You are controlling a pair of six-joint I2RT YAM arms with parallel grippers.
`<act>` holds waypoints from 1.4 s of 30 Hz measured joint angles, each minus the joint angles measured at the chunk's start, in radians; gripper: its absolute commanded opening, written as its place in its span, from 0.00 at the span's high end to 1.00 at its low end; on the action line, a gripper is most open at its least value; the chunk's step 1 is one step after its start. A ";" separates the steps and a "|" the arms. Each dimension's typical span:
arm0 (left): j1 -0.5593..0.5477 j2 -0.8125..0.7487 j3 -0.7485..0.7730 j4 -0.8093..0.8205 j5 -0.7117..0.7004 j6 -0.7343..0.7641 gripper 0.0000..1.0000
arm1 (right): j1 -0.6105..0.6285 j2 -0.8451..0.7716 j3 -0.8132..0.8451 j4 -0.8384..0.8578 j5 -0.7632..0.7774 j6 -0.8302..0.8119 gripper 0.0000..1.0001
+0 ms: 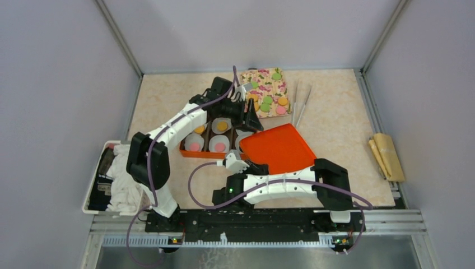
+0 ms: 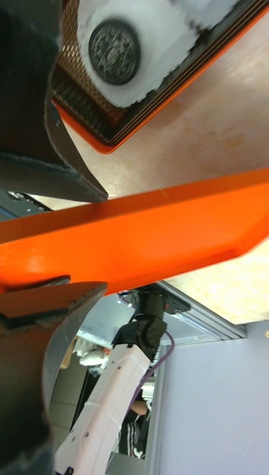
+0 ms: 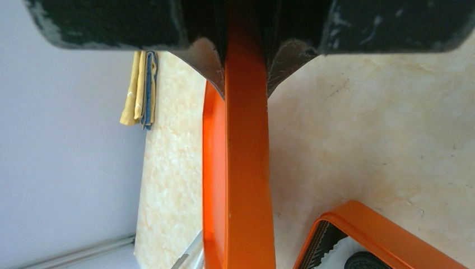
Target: Pack the cookies
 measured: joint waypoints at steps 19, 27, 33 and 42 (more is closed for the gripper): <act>0.232 -0.515 0.197 0.114 -0.492 0.052 1.00 | -0.071 -0.086 0.684 0.121 -0.032 -0.335 1.00; 0.232 -0.508 0.071 0.060 -0.768 0.087 1.00 | -0.372 -0.570 0.355 0.668 -0.476 -0.534 1.00; 0.235 -0.507 0.067 0.026 -0.911 0.122 1.00 | -0.671 -0.753 0.016 1.015 -0.898 -0.406 1.00; 0.352 -0.509 0.025 0.025 -0.939 0.121 1.00 | -0.898 -0.691 -0.585 1.797 -1.500 0.107 1.00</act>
